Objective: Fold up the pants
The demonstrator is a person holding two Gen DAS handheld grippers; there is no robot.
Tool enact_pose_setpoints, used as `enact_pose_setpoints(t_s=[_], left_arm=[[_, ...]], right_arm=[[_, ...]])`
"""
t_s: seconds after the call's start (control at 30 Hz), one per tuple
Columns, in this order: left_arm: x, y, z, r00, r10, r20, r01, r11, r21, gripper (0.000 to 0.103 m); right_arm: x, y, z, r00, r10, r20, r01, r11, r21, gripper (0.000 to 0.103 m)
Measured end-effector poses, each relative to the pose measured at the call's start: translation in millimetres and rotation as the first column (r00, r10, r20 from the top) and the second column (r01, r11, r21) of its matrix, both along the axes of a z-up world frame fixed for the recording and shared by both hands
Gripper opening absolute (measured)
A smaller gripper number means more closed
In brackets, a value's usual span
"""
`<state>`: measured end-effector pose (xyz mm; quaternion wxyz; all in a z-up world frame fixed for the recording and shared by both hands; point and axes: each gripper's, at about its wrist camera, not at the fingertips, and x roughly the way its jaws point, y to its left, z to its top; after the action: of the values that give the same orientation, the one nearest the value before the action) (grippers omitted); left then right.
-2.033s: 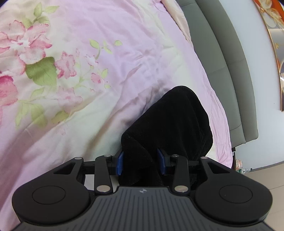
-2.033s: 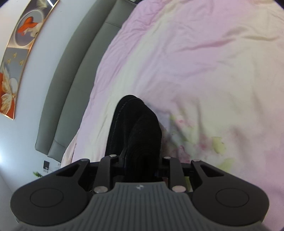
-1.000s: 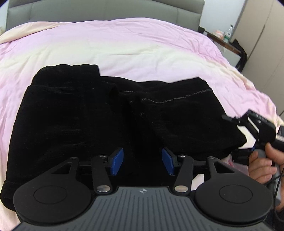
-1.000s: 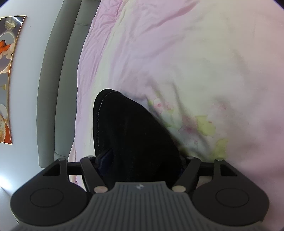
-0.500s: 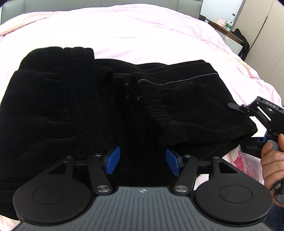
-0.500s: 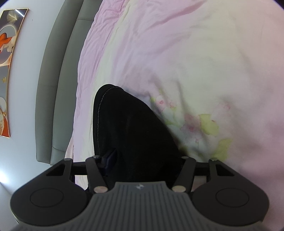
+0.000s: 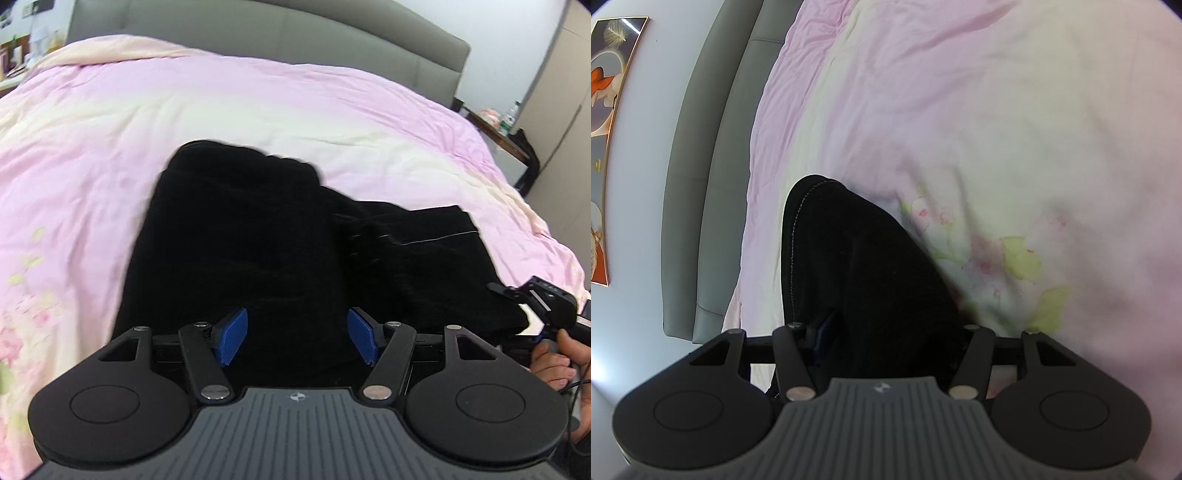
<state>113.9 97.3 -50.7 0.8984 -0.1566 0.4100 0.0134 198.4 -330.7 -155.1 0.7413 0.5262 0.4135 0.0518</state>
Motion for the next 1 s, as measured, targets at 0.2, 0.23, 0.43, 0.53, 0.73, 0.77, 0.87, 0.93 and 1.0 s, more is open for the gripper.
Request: enact_pose_setpoints(t_s=[0.2,0.23,0.43,0.53,0.73,0.77,0.87,0.93,1.0], left_arm=[[-7.4,27.4,-20.1,0.997,0.061,-0.047,-0.063,0.997,-0.048,0.073],[-5.5,27.4,-26.3,0.996,0.062,-0.064,-0.066,0.996,-0.056,0.073],[-5.9,16.7,-39.4,0.996,0.042,-0.077,-0.045,0.998,-0.039,0.087],[-8.2,21.0,-35.6,0.997,0.033,-0.069,-0.038,0.997,-0.071,0.083],[-32.9,64.9,-15.7,0.997,0.077,0.009,-0.074,0.985,-0.157,0.073],[-38.4,74.5,-13.0,0.996,0.091,0.018,-0.087,0.983,-0.163,0.073],[-54.5,106.4,-10.8,0.988,0.15,0.038,-0.14,0.972,-0.189,0.073],[-65.8,128.4,-16.7,0.979,0.203,0.033,-0.19,0.954,-0.232,0.073],[-75.7,148.3,-23.5,0.968,0.252,0.022,-0.234,0.926,-0.295,0.073]], right_arm=[[0.0,2.0,2.1,1.0,0.009,0.003,-0.009,1.0,-0.021,0.044],[0.0,2.4,2.7,1.0,0.013,0.007,-0.013,1.0,-0.027,0.038],[-7.8,12.2,33.2,0.987,0.048,0.152,-0.032,0.994,-0.103,0.021],[-13.7,33.1,66.7,0.958,0.097,0.271,-0.05,0.983,-0.174,0.02],[-26.6,88.5,121.7,0.893,0.176,0.414,-0.075,0.966,-0.247,0.02],[-26.9,100.1,130.7,0.88,0.197,0.432,-0.084,0.96,-0.266,0.02],[-33.1,141.1,159.0,0.826,0.288,0.485,-0.118,0.929,-0.351,0.02],[-39.3,169.7,173.4,0.781,0.354,0.514,-0.143,0.903,-0.405,0.02],[-50.0,206.0,187.5,0.721,0.436,0.539,-0.172,0.866,-0.47,0.02]])
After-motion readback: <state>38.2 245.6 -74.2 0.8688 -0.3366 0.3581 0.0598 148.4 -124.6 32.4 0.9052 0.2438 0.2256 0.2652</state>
